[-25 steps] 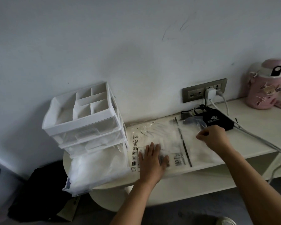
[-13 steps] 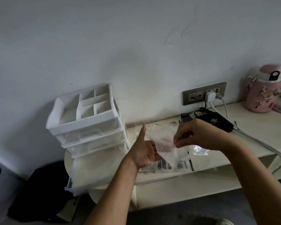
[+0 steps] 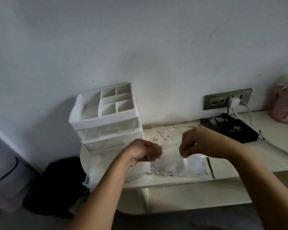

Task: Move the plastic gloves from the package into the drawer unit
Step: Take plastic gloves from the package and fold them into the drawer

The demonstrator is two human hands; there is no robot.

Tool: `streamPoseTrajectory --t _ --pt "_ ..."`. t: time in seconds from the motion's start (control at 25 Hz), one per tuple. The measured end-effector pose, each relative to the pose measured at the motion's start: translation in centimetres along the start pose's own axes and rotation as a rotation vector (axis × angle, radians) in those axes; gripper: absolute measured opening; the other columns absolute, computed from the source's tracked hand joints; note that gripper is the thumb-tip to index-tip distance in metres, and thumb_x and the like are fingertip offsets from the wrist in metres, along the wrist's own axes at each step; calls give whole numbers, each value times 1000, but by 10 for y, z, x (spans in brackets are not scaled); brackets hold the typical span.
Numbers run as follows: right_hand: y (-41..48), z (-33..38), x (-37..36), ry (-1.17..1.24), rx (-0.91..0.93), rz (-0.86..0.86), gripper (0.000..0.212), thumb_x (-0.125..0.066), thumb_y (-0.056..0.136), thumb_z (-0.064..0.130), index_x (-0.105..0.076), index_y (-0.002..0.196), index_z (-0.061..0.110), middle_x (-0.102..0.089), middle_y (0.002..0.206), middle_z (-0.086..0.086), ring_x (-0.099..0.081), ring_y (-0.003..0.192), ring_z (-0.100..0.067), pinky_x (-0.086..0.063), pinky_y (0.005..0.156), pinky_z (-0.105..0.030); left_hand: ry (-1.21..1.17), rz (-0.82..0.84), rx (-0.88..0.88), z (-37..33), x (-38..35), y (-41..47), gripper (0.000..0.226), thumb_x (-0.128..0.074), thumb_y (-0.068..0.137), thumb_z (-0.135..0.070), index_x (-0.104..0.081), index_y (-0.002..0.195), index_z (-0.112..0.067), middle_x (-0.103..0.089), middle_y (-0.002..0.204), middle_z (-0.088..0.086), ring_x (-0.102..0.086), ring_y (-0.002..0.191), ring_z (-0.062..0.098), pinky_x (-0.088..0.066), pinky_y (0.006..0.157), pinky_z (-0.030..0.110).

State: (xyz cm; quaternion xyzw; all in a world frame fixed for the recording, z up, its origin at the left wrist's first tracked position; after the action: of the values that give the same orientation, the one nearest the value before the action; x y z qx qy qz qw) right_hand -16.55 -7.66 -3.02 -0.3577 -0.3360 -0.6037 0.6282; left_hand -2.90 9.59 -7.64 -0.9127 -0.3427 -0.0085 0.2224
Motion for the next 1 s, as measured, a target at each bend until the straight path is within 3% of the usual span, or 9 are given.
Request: streamPoseTrajectory --t 0.16,0.28,0.36,0.48,0.56,0.68,0.76,0.92,1.0 --pt "17 17 -4 -2 28 -28 14 -75 78 26 -71 75 39 -66 83 15 -60 75 4 -50 74 -15 -51 -94 -35 13 25 -10 7 -72 80 -5 -71 87 -2 -70 67 4 -65 58 9 -56 62 21" --pt "32 33 -11 -14 32 -31 8 -71 82 31 -72 89 34 -66 88 17 -60 77 5 -48 70 -10 -156 -312 -137 18 47 -15 9 -67 86 -8 -68 77 -5 -64 62 4 -59 49 7 -53 54 20" --pt "46 43 -20 -34 27 -91 14 -67 84 36 -71 97 34 -66 95 17 -60 83 5 -46 71 -9 -8 -534 -236 28 69 -16 17 -66 88 -13 -63 71 -9 -59 57 2 -50 39 4 -45 45 22" --pt "63 58 -40 41 46 -219 21 -59 91 33 -66 111 34 -65 111 15 -59 91 3 -43 76 -9 214 -758 -349 46 98 -20 20 -70 85 -22 -62 69 -14 -59 55 -4 -46 39 0 -38 46 22" --pt "74 73 -62 59 94 -198 30 -52 96 26 -60 124 32 -58 128 15 -55 106 2 -39 88 -11 325 -824 -362 59 113 -24 30 -73 82 -30 -59 65 -8 -60 54 -3 -51 45 4 -41 51 24" --pt "89 98 -98 -18 198 -106 42 -41 100 14 -46 139 26 -37 149 11 -36 135 -6 -24 108 -16 477 -869 -295 78 129 -27 46 -72 80 -42 -54 63 -4 -61 57 6 -59 57 20 -47 57 36" --pt "98 106 -117 -74 229 -27 43 -37 101 15 -40 142 22 -32 152 6 -30 138 -10 -20 111 -19 540 -904 -250 86 133 -29 46 -68 81 -47 -55 65 -6 -61 59 5 -61 61 22 -47 60 38" --pt "118 104 -142 -242 152 65 40 -34 101 31 -46 138 18 -46 143 0 -37 132 -16 -13 115 -31 666 -975 -215 90 130 -32 44 -63 86 -46 -49 64 -11 -53 57 -4 -52 55 12 -34 49 25" --pt "127 99 -150 -332 100 79 41 -32 101 33 -50 133 15 -49 138 -3 -39 130 -18 -9 116 -36 703 -993 -188 88 126 -34 39 -63 88 -44 -50 66 -14 -58 64 -6 -57 62 13 -32 50 22"
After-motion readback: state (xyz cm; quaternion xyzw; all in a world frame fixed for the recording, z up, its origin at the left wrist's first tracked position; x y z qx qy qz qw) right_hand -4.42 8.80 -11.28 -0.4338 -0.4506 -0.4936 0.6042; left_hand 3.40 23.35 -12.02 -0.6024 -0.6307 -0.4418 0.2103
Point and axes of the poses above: each hand's wrist, its own y-axis towards the middle knuckle, its own x-axis out of the back of the hand, z = x × y, the point moved 1 cm from there along y, towards the middle knuckle
